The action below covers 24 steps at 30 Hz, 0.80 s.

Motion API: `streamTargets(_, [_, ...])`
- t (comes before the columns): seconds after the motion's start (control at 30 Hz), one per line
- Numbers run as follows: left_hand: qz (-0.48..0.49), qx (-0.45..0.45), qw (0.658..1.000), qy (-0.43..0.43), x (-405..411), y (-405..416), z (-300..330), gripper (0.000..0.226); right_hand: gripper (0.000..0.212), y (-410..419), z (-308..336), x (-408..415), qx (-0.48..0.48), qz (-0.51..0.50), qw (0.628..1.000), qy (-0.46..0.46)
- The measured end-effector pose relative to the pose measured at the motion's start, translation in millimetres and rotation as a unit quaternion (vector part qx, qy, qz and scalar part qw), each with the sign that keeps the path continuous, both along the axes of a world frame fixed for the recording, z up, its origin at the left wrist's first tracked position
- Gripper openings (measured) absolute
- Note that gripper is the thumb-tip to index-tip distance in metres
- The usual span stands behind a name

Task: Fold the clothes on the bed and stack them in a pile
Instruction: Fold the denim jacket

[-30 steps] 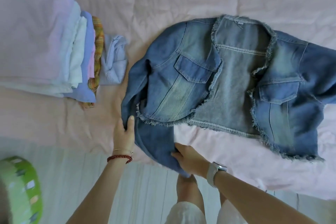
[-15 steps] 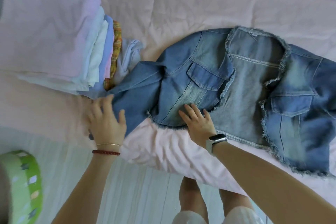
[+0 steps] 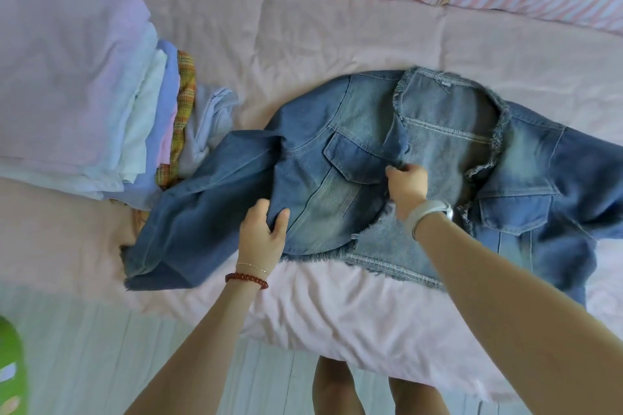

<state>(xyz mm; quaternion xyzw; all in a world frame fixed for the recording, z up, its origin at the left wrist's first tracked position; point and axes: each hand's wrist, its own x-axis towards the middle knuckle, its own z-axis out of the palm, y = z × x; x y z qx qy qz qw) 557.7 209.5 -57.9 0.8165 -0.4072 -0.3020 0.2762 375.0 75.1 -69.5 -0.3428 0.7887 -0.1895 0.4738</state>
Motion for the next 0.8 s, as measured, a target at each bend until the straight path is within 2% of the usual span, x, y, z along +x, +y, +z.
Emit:
streamTargets(0.03, [0.026,-0.035,0.999,0.012,-1.8,0.6,5.8,0.037,0.016,-4.2,5.3,1.5,-0.046,0.008,0.999,0.020])
streamTargets(0.1, [0.085,-0.087,0.992,0.018,-4.3,6.0,14.2,0.032,0.019,-4.0,24.4,5.5,-0.204,0.033,0.977,0.053])
streamTargets(0.17, [0.141,-0.069,0.988,-0.005,-5.2,15.5,16.6,0.032,0.024,-1.5,39.1,5.4,-0.314,0.062,0.946,0.054])
streamTargets(0.2, [0.158,-0.029,0.987,-0.004,-5.9,20.1,15.9,0.033,0.025,-0.7,39.9,3.9,-0.332,0.076,0.939,0.058])
streamTargets(0.27, [0.126,0.119,0.985,0.007,-6.8,27.5,9.3,0.032,0.023,0.8,33.6,-1.1,-0.290,0.105,0.947,0.092])
streamTargets(0.3, [0.084,0.188,0.979,-0.010,-5.9,30.7,6.8,0.032,0.019,1.2,27.2,-4.5,-0.226,0.120,0.960,0.114])
streamTargets(0.33, [0.051,0.207,0.976,-0.047,-3.1,32.2,6.1,0.032,0.017,2.0,20.6,-7.9,-0.134,0.129,0.974,0.129])
streamTargets(0.37, [0.034,0.183,0.978,-0.090,2.2,33.3,4.5,0.031,0.022,4.0,14.9,-11.8,-0.046,0.141,0.979,0.139])
streamTargets(0.4, [0.037,0.134,0.980,-0.143,9.0,33.2,5.1,0.032,0.037,7.5,11.9,-14.2,0.014,0.155,0.975,0.159])
streamTargets(0.43, [0.054,0.092,0.975,-0.195,16.8,32.6,6.8,0.035,0.051,12.1,9.5,-14.9,0.025,0.167,0.966,0.194])
streamTargets(0.5, [0.099,0.046,0.953,-0.283,37.4,32.2,9.8,0.047,0.063,25.2,12.2,-8.3,-0.055,0.198,0.943,0.260])
streamTargets(0.53, [0.111,0.060,0.946,-0.300,49.1,33.6,10.1,0.057,0.062,32.5,15.3,-1.4,-0.100,0.227,0.934,0.257])
streamTargets(0.6, [0.121,0.136,0.935,-0.303,73.1,38.2,10.6,0.075,0.054,47.8,20.1,16.8,-0.163,0.305,0.919,0.192])
streamTargets(0.63, [0.128,0.176,0.930,-0.297,85.1,41.3,11.2,0.077,0.049,54.1,21.3,27.5,-0.176,0.332,0.915,0.147])
streamTargets(0.7, [0.147,0.222,0.927,-0.265,106.5,45.4,16.2,0.057,0.038,64.4,26.3,52.2,-0.172,0.364,0.913,0.065])
streamTargets(0.77, [0.105,0.161,0.950,-0.246,115.9,52.8,24.1,0.027,0.030,73.6,32.3,80.1,-0.133,0.371,0.919,-0.010])
streamTargets(0.8, [0.038,0.091,0.963,-0.250,113.7,58.2,29.6,0.018,0.028,78.1,35.2,95.6,-0.087,0.358,0.928,-0.058])
